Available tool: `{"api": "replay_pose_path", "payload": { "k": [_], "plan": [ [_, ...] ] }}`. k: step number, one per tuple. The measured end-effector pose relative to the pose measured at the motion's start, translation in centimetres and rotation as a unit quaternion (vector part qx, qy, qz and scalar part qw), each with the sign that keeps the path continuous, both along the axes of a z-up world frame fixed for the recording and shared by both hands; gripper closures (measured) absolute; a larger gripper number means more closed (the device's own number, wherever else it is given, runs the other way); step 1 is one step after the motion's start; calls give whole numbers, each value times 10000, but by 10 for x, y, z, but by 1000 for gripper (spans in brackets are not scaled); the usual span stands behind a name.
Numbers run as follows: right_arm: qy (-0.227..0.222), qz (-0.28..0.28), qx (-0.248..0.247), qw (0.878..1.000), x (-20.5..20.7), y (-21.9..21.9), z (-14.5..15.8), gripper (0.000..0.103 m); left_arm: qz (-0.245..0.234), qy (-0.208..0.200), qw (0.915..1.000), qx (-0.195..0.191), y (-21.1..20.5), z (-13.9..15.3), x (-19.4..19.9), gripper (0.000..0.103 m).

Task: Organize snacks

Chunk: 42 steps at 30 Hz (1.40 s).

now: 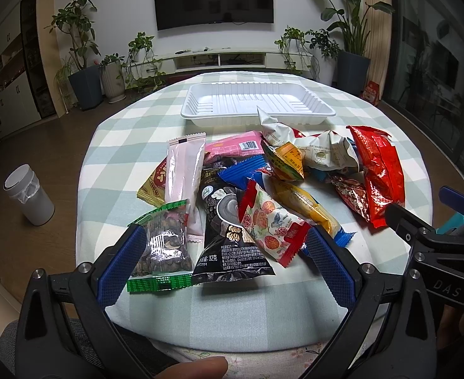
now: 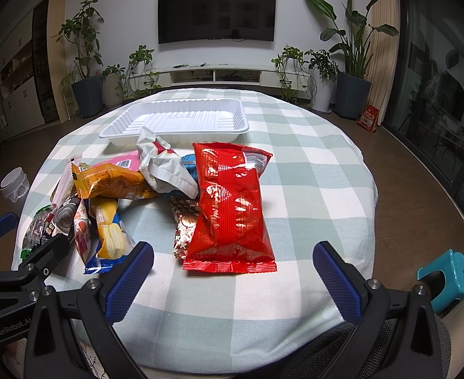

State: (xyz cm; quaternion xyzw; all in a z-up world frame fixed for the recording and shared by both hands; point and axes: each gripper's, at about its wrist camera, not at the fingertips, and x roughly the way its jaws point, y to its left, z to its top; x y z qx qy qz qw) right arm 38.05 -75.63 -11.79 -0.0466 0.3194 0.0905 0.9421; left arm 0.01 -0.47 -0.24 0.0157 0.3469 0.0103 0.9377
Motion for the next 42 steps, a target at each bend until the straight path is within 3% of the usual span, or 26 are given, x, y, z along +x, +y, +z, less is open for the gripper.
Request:
{"api": "replay_pose_path", "payload": {
  "k": [28,32,35,37,38,39,42],
  "plan": [
    [2,1,-4,10000,-1,0,2,0,-8,10,10000,-36,0,-1,0,0],
    [4,26,27,10000,-1,-1,4,0,-319,39,9987,-401,5,-4,-1,0],
    [-27,69,137,9999,-1,-2,3,0,-722,299,9922,-975,17,-4,-2,0],
    [2,114,308,9995,-2,-3,3,0,-990,130,9845,-1442,27,0,-11,0],
    [40,126,418,9990,-1,-5,3,0,-1157,237,9781,-1714,31,0,-15,0],
    [77,141,534,9984,1,-6,6,0,-1237,745,9716,-1874,34,-4,-13,0],
    [208,222,874,9957,5,-15,8,0,-978,1450,9723,-1548,41,-16,-11,0]
  ]
}}
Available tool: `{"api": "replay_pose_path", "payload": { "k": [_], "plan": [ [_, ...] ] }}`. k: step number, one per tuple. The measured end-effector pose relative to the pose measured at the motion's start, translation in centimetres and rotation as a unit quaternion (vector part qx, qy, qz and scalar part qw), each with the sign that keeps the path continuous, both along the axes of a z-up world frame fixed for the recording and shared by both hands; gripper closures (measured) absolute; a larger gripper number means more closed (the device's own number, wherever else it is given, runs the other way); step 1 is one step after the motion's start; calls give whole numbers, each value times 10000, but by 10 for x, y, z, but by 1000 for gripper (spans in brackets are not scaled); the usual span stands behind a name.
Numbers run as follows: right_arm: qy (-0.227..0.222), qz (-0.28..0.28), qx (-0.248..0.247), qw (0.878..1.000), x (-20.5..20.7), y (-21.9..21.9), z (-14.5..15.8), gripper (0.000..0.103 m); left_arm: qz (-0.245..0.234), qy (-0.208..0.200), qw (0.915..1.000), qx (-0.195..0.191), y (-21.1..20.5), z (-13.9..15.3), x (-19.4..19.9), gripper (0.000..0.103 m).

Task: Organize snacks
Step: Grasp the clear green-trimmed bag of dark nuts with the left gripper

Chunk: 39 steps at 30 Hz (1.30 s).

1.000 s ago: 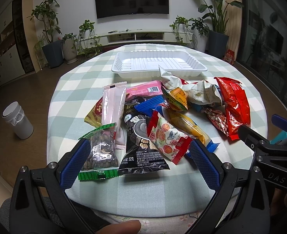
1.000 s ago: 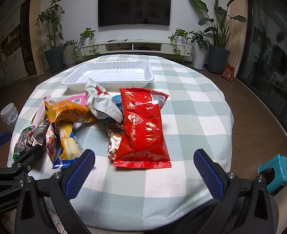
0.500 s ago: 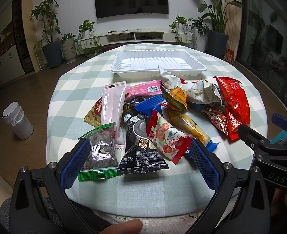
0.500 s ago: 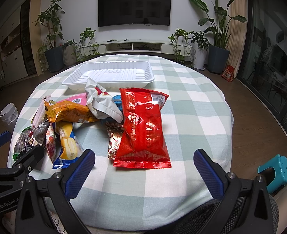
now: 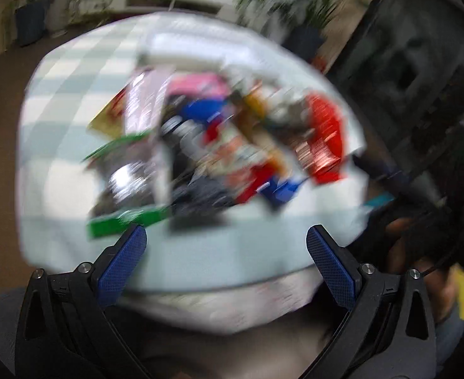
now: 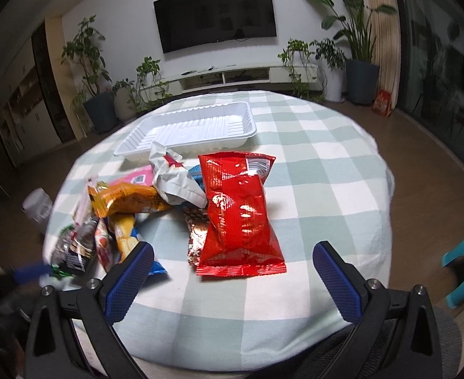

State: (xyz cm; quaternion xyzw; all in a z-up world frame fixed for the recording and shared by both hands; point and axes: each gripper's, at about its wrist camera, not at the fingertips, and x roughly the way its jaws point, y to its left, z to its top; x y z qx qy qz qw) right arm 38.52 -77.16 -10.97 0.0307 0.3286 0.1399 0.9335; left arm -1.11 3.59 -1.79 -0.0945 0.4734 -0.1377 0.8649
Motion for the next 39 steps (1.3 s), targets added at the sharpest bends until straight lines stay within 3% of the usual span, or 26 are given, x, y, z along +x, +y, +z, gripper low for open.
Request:
{"api": "replay_pose_path", "payload": {
  "k": [3,8,10,12,15,17,18,24,30,32,39],
  "plan": [
    [102,88,275,9995,2,-8,1,0,214,-3,9992,-343,21,5,-2,0],
    [342,276,760,9961,7,-19,-1,9,595,-124,9977,291,40,31,15,0],
    [425,292,825,9953,8,-20,-3,14,730,26,9950,678,42,31,29,0],
    [488,309,847,9947,10,-20,-4,20,870,289,9926,797,44,26,39,0],
    [525,393,894,9938,10,-20,-5,26,1027,435,9915,674,49,12,48,10],
    [514,456,894,9936,9,-19,-5,28,1099,495,9910,581,51,7,53,31],
    [510,481,883,9936,9,-18,-5,29,1145,519,9902,607,49,4,58,35],
    [500,621,926,9925,8,-15,-5,30,1115,808,9868,858,42,-12,69,36],
    [447,691,872,9928,6,-12,-4,30,1120,767,9861,955,41,-16,73,36],
    [433,707,852,9929,5,-11,-4,30,1049,750,9868,979,38,-16,73,50],
    [351,753,750,9937,3,-7,-3,30,769,658,9907,915,28,-14,69,66]
  ]
}}
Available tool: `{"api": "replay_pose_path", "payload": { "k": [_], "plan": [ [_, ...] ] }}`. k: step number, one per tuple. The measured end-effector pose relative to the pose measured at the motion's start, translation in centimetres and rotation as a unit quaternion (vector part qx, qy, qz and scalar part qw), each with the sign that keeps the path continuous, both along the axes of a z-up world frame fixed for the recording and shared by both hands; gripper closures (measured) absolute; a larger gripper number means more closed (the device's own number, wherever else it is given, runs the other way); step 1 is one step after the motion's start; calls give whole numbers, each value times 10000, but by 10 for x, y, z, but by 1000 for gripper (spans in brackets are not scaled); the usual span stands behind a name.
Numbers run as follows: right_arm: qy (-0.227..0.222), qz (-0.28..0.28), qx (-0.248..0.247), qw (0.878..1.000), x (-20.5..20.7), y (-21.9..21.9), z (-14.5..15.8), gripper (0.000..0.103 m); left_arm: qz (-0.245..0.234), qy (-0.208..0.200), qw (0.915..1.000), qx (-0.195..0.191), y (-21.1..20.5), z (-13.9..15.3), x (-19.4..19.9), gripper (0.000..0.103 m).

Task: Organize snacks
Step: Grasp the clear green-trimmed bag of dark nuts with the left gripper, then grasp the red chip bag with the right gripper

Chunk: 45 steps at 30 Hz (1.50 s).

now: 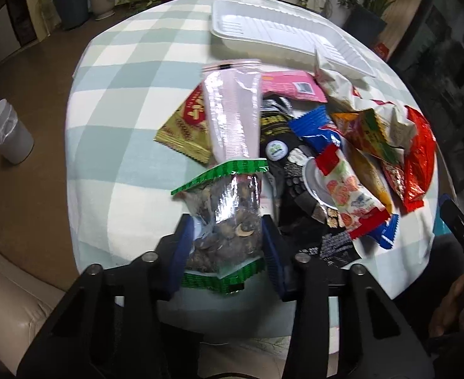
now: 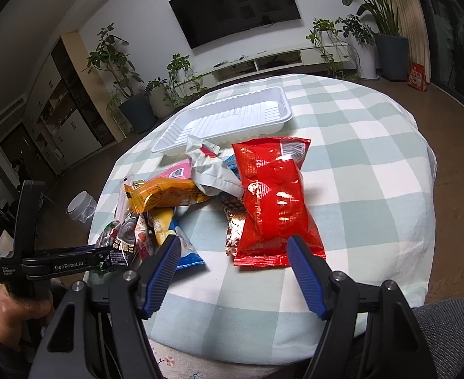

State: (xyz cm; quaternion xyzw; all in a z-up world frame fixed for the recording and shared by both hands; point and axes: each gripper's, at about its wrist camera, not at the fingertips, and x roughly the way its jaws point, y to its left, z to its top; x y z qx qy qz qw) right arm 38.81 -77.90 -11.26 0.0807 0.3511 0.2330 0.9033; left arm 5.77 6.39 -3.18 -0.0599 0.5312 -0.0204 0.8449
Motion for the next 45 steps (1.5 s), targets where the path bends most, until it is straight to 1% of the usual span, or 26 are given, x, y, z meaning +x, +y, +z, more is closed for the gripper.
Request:
{"api": "replay_pose_path", "payload": {
  "k": [1,4,8,9,14,18,22,27,28,29,30,34,39,43,45],
  "plan": [
    [-10,-8,-8,10000,0,0,0,30,-39,-15,10000,-42,-1,1,0,69],
    [-14,-99,24,9999,1,-4,1,30,-125,-86,9997,-214,-1,4,-5,72],
    [66,-268,-37,9996,6,-10,-1,30,-176,-329,9979,-538,3,15,-16,72],
    [80,-295,-71,9995,7,-10,-1,30,-197,-434,9963,-715,6,19,-21,72],
    [138,-485,-267,9984,22,-10,3,30,-111,-586,9918,-1130,21,23,-33,72],
    [395,-585,-478,9964,40,-7,0,29,-217,-711,9885,-1319,21,25,-37,72],
    [665,-503,-720,9939,53,3,-9,29,-259,-754,9866,-1427,20,25,-38,72],
    [739,-503,-848,9924,61,9,-18,30,-323,-785,9849,-1508,22,25,-37,72],
    [788,-497,-826,9922,63,9,-19,31,-331,-791,9847,-1516,22,25,-37,72],
    [818,-509,-811,9920,64,8,-21,38,-337,-798,9845,-1527,22,25,-37,72],
    [832,-509,-812,9919,65,9,-22,42,-344,-805,9841,-1543,22,25,-37,72],
    [810,-442,-693,9933,63,8,-22,48,-356,-837,9834,-1567,22,25,-39,72],
    [752,-417,-464,9952,56,4,-19,60,-342,-875,9825,-1610,25,25,-41,72],
    [639,-370,-136,9972,48,-1,-14,62,-352,-885,9827,-1591,24,25,-41,72],
    [601,-324,-135,9976,46,0,-13,63,-357,-892,9830,-1567,23,25,-41,72]
  ]
}}
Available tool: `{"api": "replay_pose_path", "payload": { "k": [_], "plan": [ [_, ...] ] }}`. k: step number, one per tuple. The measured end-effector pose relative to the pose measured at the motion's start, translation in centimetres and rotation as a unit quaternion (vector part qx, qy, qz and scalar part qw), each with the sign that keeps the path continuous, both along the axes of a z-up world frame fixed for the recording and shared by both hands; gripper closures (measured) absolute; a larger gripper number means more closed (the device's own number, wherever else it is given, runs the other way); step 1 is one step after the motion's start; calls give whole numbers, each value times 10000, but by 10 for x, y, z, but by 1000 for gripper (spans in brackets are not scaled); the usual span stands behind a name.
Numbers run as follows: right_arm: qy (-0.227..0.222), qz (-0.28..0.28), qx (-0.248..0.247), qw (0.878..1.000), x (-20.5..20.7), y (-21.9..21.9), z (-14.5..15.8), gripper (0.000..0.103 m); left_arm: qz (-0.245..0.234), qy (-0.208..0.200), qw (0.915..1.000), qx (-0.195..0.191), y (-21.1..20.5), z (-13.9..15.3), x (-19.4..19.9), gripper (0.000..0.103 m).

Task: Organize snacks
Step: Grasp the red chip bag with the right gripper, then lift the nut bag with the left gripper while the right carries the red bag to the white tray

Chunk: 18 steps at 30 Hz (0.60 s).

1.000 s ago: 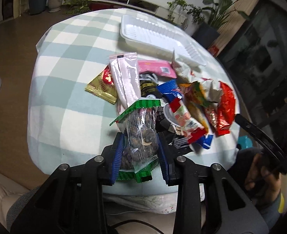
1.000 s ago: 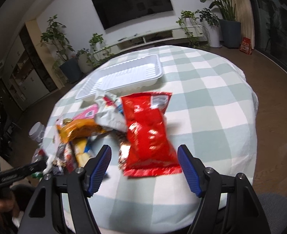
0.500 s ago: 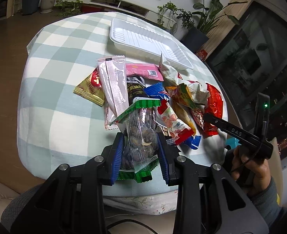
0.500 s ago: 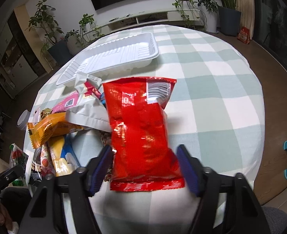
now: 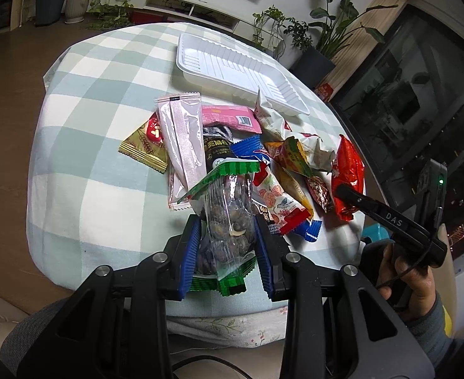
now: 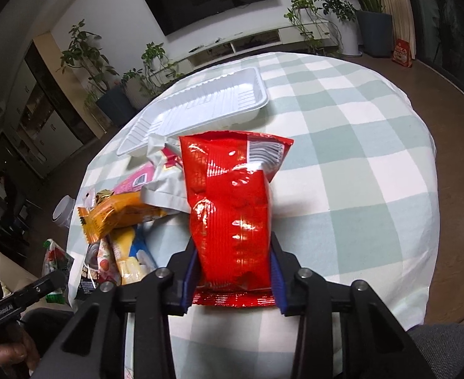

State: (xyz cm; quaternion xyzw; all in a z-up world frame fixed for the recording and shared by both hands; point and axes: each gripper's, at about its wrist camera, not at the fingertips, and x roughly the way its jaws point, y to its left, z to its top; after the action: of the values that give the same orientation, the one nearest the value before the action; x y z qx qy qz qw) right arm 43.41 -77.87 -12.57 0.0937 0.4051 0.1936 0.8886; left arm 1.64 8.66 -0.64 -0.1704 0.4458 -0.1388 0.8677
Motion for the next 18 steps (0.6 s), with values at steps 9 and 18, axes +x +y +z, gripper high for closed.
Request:
{"api": "replay_pose_path", "payload": {
  "k": [9,18],
  "plan": [
    [-98,-44,432,9990,-3,-10,5,64,-22,-56,9999,-111,1,2,-2,72],
    [103,-218,978,9949,1,-27,5,64,3,-131,9987,-483,12,11,0,72]
  ]
}}
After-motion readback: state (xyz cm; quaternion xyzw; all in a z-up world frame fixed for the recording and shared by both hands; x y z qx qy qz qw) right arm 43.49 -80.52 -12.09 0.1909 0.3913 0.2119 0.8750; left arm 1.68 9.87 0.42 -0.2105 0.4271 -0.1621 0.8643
